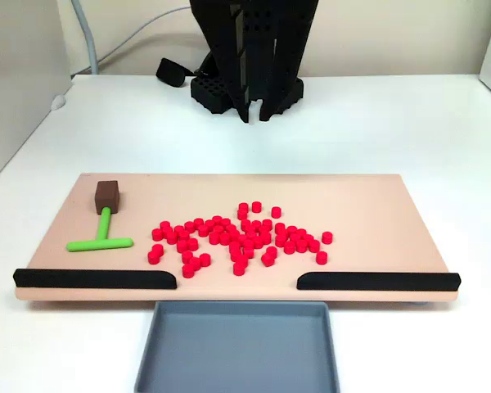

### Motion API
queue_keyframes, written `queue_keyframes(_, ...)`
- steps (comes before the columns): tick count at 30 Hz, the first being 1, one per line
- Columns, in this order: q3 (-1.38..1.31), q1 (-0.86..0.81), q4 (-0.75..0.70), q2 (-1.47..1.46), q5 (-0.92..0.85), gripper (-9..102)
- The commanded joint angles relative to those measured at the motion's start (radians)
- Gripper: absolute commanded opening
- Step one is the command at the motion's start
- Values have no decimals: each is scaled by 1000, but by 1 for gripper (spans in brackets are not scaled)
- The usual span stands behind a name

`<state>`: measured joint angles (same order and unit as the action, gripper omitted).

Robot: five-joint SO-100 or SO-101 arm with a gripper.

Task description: Grasp a green tool by the dark brown handle.

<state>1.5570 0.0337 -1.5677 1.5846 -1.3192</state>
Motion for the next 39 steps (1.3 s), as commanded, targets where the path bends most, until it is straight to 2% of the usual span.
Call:
queue_keyframes(1,-15,-35,0,69,-29,0)
queue_keyframes(39,-15,-52,0,60,-58,0)
